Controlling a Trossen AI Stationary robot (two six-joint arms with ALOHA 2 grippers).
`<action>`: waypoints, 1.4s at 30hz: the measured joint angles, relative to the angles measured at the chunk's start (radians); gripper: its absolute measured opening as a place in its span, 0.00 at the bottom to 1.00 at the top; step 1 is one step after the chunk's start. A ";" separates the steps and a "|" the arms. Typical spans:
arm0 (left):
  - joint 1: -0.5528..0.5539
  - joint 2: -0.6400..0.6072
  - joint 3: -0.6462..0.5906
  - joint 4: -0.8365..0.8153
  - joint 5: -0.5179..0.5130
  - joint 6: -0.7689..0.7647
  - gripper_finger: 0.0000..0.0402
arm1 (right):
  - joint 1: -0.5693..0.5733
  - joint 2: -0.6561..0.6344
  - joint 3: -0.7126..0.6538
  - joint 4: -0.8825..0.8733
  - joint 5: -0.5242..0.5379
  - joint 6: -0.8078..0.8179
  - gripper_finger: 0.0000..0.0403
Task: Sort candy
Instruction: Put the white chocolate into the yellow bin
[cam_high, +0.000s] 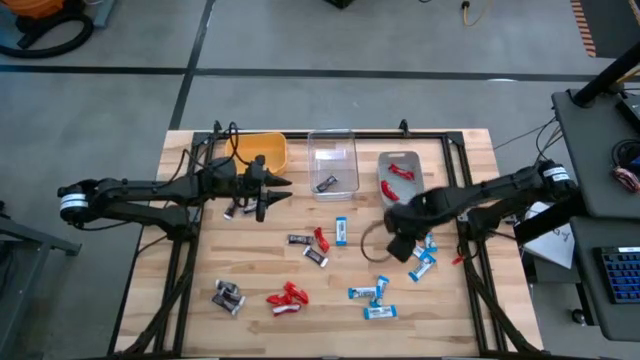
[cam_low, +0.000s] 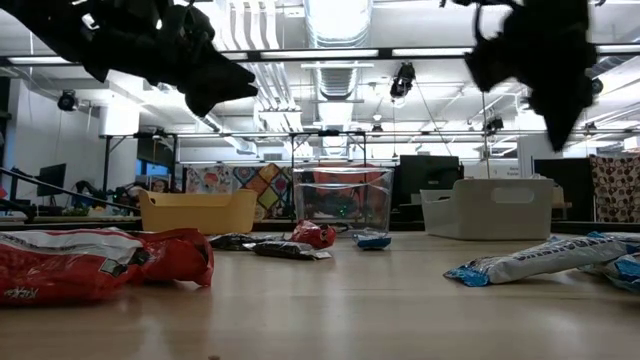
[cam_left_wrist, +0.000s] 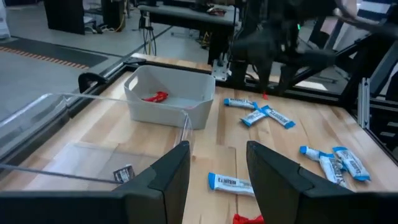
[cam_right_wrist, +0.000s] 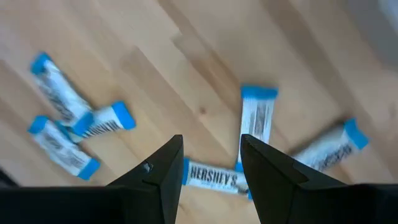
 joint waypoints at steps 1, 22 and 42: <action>0.000 0.000 0.000 0.006 0.000 0.002 0.35 | 0.021 0.000 -0.015 0.003 0.015 0.033 0.37; 0.000 0.000 0.006 0.058 0.000 0.027 0.35 | 0.147 0.000 -0.225 0.154 0.306 0.158 0.37; 0.000 0.000 0.006 0.063 0.000 0.038 0.35 | 0.191 0.192 -0.227 0.173 0.255 0.173 0.37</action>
